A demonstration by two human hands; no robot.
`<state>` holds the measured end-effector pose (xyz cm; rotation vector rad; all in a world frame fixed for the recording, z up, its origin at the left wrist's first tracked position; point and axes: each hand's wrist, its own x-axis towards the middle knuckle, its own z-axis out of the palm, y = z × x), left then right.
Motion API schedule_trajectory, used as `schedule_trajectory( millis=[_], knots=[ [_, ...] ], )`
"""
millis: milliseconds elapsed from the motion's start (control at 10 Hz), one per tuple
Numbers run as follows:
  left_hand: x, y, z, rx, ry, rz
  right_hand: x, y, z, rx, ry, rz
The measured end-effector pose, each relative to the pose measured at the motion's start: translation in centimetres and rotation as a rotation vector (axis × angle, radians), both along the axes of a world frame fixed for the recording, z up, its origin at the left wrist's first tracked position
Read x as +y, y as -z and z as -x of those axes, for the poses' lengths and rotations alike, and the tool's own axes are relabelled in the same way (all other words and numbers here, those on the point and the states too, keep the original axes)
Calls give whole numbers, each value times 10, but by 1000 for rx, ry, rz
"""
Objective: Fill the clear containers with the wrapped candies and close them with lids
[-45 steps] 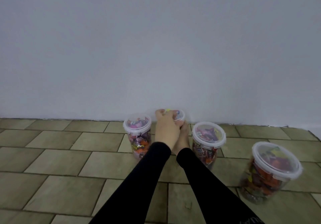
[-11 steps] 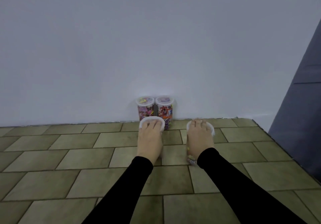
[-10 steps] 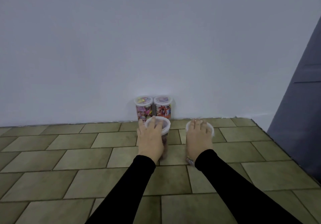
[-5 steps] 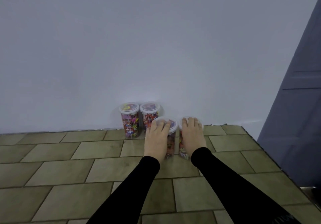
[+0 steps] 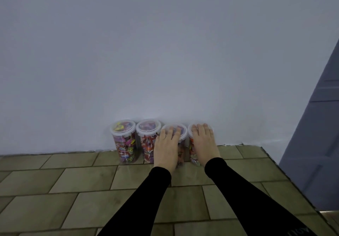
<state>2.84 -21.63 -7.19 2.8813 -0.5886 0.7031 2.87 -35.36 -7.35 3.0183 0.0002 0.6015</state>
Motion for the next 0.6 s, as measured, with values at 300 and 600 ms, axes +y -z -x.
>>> schedule_trajectory(
  millis=[300,600],
  knots=[
    [-10,4,-38,-27,-44,-51,-3,1,-39,18,100,95],
    [-2,-13,-21,204,-27,-14,-4,-19,-25,176,95,149]
  ],
)
